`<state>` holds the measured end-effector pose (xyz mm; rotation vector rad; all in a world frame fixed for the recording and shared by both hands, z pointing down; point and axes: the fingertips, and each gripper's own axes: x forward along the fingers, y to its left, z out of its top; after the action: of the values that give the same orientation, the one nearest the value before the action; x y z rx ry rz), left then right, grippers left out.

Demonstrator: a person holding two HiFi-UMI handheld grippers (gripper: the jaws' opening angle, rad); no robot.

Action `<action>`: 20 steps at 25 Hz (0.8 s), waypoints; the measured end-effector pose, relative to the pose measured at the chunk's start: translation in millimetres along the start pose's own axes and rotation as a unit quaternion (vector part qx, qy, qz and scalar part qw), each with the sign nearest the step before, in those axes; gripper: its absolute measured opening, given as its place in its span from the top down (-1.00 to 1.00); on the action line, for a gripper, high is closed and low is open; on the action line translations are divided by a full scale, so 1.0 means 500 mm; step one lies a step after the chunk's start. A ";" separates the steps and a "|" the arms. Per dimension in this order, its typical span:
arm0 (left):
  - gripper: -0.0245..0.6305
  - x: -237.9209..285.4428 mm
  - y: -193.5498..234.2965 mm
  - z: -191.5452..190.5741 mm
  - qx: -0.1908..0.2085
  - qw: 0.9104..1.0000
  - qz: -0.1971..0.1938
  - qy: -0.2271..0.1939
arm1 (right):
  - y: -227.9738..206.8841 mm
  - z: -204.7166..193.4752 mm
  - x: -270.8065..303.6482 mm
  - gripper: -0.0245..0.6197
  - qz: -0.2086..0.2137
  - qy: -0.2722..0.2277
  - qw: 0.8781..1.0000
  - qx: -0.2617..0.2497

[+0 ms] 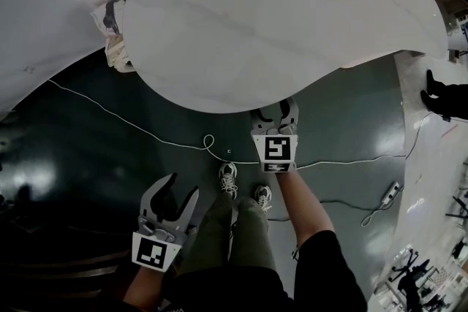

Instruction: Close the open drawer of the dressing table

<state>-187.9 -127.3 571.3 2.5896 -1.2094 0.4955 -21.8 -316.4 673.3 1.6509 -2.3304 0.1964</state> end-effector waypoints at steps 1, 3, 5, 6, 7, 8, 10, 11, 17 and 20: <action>0.35 0.000 0.001 -0.004 0.001 1.000 -0.001 0.002 | 0.000 0.001 0.003 0.10 0.000 -0.002 1.000 0.000; 0.35 0.000 0.004 -0.012 -0.003 1.000 -0.002 0.006 | 0.000 0.002 0.009 0.10 -0.001 -0.005 1.000 -0.002; 0.35 0.000 0.009 -0.015 -0.011 1.000 0.000 0.006 | -0.001 0.004 0.017 0.10 0.000 -0.006 1.000 -0.003; 0.35 0.001 0.012 -0.015 -0.012 1.000 0.000 0.006 | -0.003 0.005 0.022 0.10 0.000 -0.007 1.000 -0.004; 0.35 0.001 0.014 -0.015 -0.009 1.000 0.000 0.006 | -0.004 0.007 0.026 0.10 0.000 -0.009 1.000 -0.005; 0.35 0.001 0.016 -0.015 -0.005 1.000 0.000 0.007 | -0.005 0.009 0.031 0.10 0.000 -0.011 1.000 -0.005; 0.35 0.001 0.020 -0.017 -0.004 1.000 0.000 0.008 | -0.006 0.012 0.036 0.10 -0.001 -0.015 1.000 -0.006; 0.35 0.000 0.022 -0.020 -0.007 1.000 0.001 0.008 | -0.007 0.012 0.037 0.10 -0.002 -0.018 1.000 -0.006; 0.35 0.004 0.036 -0.024 -0.010 1.000 0.006 0.003 | -0.007 0.015 0.049 0.09 0.008 -0.029 1.000 -0.002; 0.36 0.006 0.032 -0.020 -0.014 1.000 0.007 0.000 | -0.008 0.017 0.051 0.08 0.009 -0.027 1.000 -0.004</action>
<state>-200.6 -135.9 582.7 2.5599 -1.2263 0.4787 -27.3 -342.9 672.7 1.6514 -2.3838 0.1461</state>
